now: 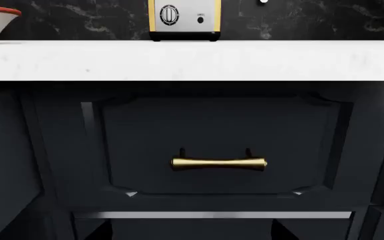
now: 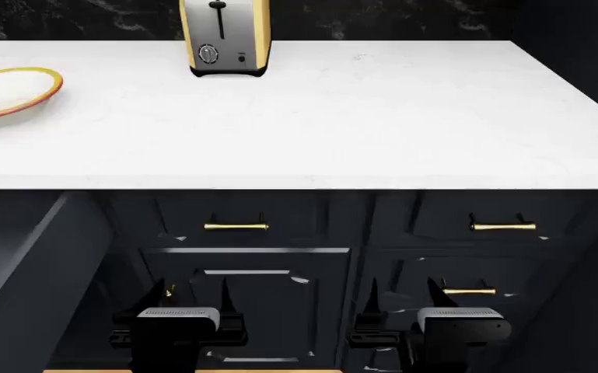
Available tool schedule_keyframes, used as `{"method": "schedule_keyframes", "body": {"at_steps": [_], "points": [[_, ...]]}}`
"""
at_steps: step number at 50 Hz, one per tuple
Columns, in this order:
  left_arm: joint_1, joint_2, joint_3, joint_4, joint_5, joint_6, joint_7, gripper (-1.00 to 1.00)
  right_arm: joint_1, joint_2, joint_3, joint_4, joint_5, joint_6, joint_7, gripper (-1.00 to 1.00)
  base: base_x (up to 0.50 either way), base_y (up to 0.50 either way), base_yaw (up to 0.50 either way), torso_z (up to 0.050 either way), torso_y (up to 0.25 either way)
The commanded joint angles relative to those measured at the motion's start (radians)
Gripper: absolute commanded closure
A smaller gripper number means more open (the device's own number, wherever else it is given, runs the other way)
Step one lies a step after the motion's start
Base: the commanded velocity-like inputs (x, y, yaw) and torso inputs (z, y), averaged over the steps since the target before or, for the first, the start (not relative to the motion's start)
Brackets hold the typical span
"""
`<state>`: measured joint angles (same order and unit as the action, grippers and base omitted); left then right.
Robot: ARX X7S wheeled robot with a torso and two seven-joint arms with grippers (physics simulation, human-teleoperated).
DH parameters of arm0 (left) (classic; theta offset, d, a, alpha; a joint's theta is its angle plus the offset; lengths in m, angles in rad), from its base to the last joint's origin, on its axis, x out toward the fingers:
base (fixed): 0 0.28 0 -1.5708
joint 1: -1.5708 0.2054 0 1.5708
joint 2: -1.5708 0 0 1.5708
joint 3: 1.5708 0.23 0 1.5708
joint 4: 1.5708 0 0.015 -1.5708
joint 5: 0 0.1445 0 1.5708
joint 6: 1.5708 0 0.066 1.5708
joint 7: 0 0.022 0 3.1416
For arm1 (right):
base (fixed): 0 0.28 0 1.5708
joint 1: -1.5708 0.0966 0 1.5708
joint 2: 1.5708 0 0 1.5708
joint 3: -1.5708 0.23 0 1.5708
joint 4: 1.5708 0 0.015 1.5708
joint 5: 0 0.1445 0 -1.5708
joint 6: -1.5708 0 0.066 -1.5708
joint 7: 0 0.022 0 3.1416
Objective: Place the bar in the bowl and close the drawer.
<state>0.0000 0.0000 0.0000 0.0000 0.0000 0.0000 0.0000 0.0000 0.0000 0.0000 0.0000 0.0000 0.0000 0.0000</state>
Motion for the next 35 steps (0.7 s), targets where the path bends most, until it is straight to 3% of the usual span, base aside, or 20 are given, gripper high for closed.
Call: {"method": "schedule_keyframes", "body": {"at_steps": [1, 10, 23, 29, 35], "points": [[0.002, -0.016, 0.017, 0.001, -0.013, 0.001, -0.021, -1.00, -0.003, 0.015, -0.020, -0.004, 0.012, 0.001, 0.023, -1.00, 0.00, 0.00, 0.00, 0.000, 0.000], [0.002, -0.040, 0.047, 0.033, -0.035, -0.021, -0.070, -1.00, -0.015, 0.046, -0.062, -0.018, 0.003, 0.008, 0.072, -1.00, 0.00, 0.00, 0.00, 0.000, 0.000], [0.009, -0.072, 0.068, 0.142, -0.083, -0.121, -0.084, -1.00, -0.037, 0.075, -0.086, -0.127, 0.007, 0.069, 0.107, -1.00, 0.00, 0.00, 0.00, 0.048, 0.035], [-0.024, -0.112, 0.074, 0.341, -0.099, -0.308, -0.087, -1.00, -0.045, 0.099, -0.091, -0.306, 0.007, 0.207, 0.109, -1.00, 0.00, 0.00, 0.00, 0.050, 0.036], [-0.146, -0.169, 0.053, 0.600, -0.171, -0.650, -0.072, -1.00, 0.012, 0.153, -0.074, -0.577, 0.012, 0.477, 0.088, -1.00, 0.00, 0.00, 0.00, 0.050, 0.037]]}}
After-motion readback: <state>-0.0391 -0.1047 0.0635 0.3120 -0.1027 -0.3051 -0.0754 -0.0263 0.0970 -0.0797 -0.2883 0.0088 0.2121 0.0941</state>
